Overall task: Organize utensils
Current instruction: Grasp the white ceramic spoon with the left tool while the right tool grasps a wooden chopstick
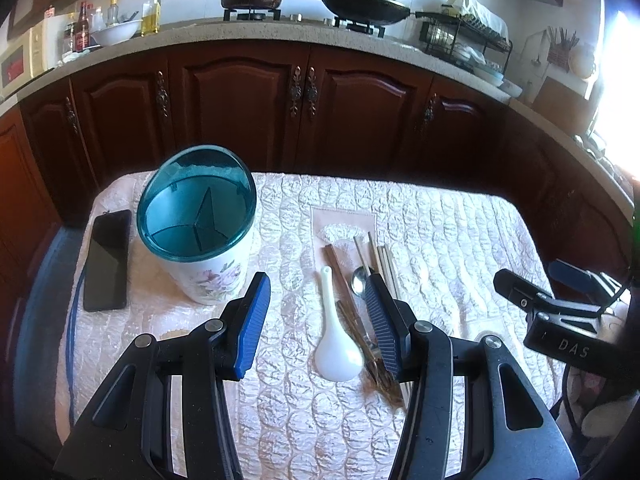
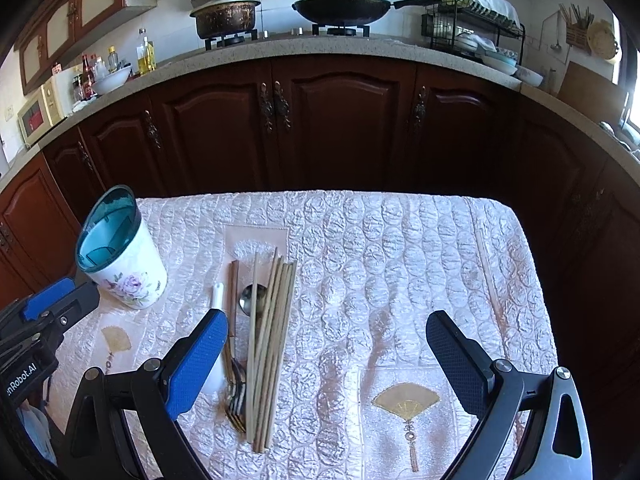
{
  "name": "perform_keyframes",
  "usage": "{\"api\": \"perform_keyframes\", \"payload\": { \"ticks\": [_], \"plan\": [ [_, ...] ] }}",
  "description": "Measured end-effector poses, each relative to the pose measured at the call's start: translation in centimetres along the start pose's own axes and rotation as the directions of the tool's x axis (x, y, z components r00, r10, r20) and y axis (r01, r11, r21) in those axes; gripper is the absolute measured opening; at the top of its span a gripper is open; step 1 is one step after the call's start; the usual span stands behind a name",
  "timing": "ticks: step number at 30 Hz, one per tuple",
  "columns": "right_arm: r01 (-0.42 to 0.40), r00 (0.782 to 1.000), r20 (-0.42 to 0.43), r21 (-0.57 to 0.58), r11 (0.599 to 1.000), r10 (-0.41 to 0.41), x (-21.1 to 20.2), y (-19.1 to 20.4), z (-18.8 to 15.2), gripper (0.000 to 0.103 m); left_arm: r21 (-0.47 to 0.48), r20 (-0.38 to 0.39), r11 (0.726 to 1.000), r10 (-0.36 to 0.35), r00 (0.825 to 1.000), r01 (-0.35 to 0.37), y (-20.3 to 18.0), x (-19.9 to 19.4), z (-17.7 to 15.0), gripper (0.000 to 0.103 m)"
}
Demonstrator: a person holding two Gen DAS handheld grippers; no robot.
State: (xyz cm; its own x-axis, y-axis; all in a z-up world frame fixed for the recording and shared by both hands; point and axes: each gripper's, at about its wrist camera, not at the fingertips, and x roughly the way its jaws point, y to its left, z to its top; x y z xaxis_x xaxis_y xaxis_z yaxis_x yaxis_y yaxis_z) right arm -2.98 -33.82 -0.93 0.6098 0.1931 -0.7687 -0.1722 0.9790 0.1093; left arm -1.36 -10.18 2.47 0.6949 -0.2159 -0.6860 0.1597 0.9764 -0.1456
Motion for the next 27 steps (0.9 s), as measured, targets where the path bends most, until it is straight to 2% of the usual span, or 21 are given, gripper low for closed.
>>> {"api": "perform_keyframes", "payload": {
  "ticks": [11, 13, 17, 19, 27],
  "plan": [
    [-0.091, 0.991, -0.096, 0.028, 0.995, 0.093, 4.5, -0.8, -0.5, 0.099, 0.055, -0.105, 0.998, -0.02, 0.994, 0.026, -0.5, 4.6, -0.7, 0.049],
    [-0.135, 0.983, -0.121, 0.028, 0.99, 0.137, 5.8, -0.5, -0.4, 0.09, 0.071, -0.123, 0.997, -0.024, 0.992, 0.033, -0.7, 5.5, -0.7, 0.049],
    [-0.173, 0.971, -0.16, 0.029, 0.985, 0.175, 8.3, -0.1, -0.1, 0.075, 0.085, -0.168, 0.995, -0.041, 0.985, 0.056, -0.9, 8.0, -0.7, 0.046],
    [-0.198, 0.963, -0.182, 0.032, 0.98, 0.2, 9.5, 0.0, 0.1, 0.062, 0.091, -0.189, 0.994, -0.044, 0.981, 0.062, -1.1, 9.2, -0.5, 0.042],
    [-0.244, 0.935, -0.245, 0.084, 0.966, 0.257, 15.3, -0.5, 1.6, 0.045, 0.1, -0.259, 0.995, -0.001, 0.966, 0.028, -1.4, 14.6, -0.1, 0.039]
  ]
}}
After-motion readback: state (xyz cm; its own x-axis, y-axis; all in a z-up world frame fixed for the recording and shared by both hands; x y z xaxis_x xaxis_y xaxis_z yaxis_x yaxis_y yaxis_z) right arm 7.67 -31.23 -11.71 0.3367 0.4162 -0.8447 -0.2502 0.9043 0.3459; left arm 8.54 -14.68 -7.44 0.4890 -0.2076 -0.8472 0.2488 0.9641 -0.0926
